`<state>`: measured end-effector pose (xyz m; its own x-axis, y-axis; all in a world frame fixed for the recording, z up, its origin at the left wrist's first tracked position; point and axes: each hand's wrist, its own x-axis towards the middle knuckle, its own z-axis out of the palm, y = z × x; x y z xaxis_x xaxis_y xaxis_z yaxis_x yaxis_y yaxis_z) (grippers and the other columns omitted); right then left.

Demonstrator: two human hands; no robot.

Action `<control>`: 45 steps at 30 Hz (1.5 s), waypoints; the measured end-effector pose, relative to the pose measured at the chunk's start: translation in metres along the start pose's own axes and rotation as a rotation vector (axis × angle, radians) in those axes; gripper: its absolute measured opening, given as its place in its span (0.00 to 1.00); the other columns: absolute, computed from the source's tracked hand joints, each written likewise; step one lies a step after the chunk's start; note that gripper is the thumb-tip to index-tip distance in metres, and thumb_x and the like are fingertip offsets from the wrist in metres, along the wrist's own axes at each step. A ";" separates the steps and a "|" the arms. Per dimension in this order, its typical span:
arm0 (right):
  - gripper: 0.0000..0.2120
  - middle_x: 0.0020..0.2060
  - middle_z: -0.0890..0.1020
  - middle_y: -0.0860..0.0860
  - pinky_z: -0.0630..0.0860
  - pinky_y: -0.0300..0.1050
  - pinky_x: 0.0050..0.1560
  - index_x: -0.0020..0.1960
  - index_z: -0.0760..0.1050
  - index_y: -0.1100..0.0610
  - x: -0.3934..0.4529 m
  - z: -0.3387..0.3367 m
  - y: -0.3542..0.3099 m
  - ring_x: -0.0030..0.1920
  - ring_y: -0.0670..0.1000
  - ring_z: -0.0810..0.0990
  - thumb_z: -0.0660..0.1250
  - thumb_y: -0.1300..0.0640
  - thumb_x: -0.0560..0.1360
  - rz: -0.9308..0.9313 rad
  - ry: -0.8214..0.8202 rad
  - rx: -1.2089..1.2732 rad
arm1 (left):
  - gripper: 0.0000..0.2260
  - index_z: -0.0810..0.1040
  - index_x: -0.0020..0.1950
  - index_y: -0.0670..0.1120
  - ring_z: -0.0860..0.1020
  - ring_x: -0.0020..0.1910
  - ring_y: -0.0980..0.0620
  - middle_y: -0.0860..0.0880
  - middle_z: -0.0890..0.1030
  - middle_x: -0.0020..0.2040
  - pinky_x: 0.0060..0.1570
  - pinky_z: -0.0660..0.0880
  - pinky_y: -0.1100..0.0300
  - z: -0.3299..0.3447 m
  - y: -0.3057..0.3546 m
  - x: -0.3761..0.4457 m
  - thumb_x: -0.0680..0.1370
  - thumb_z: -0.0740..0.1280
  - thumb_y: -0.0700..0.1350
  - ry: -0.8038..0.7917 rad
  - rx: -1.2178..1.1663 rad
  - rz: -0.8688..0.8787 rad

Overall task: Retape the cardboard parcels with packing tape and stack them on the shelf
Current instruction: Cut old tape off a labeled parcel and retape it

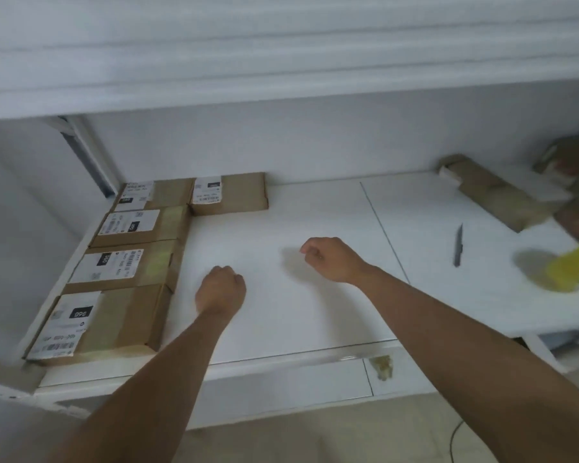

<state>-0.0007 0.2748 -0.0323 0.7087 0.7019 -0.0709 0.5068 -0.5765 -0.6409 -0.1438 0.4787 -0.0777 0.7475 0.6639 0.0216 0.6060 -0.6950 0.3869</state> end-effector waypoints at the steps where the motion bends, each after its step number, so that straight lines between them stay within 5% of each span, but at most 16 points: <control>1: 0.10 0.46 0.80 0.47 0.69 0.37 0.49 0.58 0.80 0.56 -0.010 -0.013 0.012 0.44 0.47 0.76 0.63 0.58 0.79 0.008 0.020 0.003 | 0.13 0.79 0.53 0.40 0.78 0.53 0.42 0.42 0.78 0.53 0.52 0.76 0.52 0.003 0.023 -0.005 0.81 0.56 0.43 -0.026 -0.034 0.017; 8: 0.11 0.49 0.80 0.48 0.73 0.42 0.51 0.60 0.79 0.55 -0.080 -0.113 0.110 0.47 0.49 0.78 0.62 0.56 0.80 0.043 0.064 -0.045 | 0.14 0.74 0.64 0.49 0.79 0.54 0.45 0.48 0.82 0.52 0.55 0.76 0.52 0.062 0.194 -0.061 0.80 0.59 0.45 -0.145 -0.301 0.094; 12: 0.11 0.46 0.80 0.47 0.77 0.47 0.54 0.60 0.78 0.54 -0.121 -0.168 0.166 0.48 0.50 0.79 0.61 0.55 0.80 0.038 0.082 -0.063 | 0.12 0.76 0.61 0.50 0.78 0.46 0.48 0.52 0.80 0.46 0.48 0.75 0.58 0.093 0.287 -0.095 0.80 0.59 0.44 -0.159 -0.430 0.044; 15: 0.12 0.49 0.83 0.49 0.77 0.48 0.54 0.61 0.78 0.55 -0.151 -0.203 0.202 0.50 0.53 0.80 0.62 0.56 0.80 0.035 0.107 -0.075 | 0.11 0.78 0.59 0.50 0.79 0.46 0.49 0.52 0.81 0.52 0.47 0.75 0.59 0.112 0.340 -0.119 0.80 0.60 0.43 -0.188 -0.481 0.039; 24: 0.10 0.52 0.84 0.52 0.75 0.47 0.54 0.56 0.80 0.59 -0.157 -0.276 0.270 0.55 0.54 0.80 0.64 0.57 0.79 0.051 0.403 0.001 | 0.09 0.80 0.48 0.51 0.80 0.49 0.49 0.51 0.83 0.48 0.48 0.76 0.58 0.129 0.437 -0.123 0.79 0.60 0.43 -0.198 -0.527 0.089; 32: 0.11 0.47 0.82 0.55 0.75 0.48 0.49 0.49 0.81 0.59 -0.150 -0.318 0.320 0.52 0.57 0.79 0.62 0.55 0.77 0.161 0.467 -0.146 | 0.11 0.80 0.47 0.51 0.81 0.50 0.48 0.49 0.83 0.47 0.48 0.75 0.60 0.155 0.506 -0.090 0.79 0.60 0.39 -0.275 -0.701 0.136; 41: 0.34 0.79 0.54 0.55 0.55 0.63 0.73 0.77 0.59 0.49 -0.160 -0.383 0.434 0.77 0.64 0.52 0.52 0.30 0.78 0.608 0.325 -0.340 | 0.12 0.78 0.45 0.53 0.81 0.50 0.48 0.56 0.81 0.42 0.54 0.77 0.53 0.176 0.567 -0.084 0.80 0.59 0.39 -0.289 -0.677 0.122; 45: 0.43 0.79 0.49 0.53 0.63 0.62 0.68 0.77 0.52 0.46 -0.154 -0.398 0.466 0.73 0.67 0.60 0.59 0.25 0.70 0.639 0.123 -0.277 | 0.11 0.78 0.41 0.54 0.81 0.49 0.46 0.51 0.83 0.44 0.53 0.77 0.52 0.181 0.599 -0.091 0.80 0.60 0.43 -0.235 -0.711 0.055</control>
<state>0.3215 -0.2684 -0.0158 0.9512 0.1477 -0.2709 0.0678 -0.9566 -0.2834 0.2002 -0.0483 -0.0149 0.8582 0.5018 -0.1084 0.3042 -0.3269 0.8948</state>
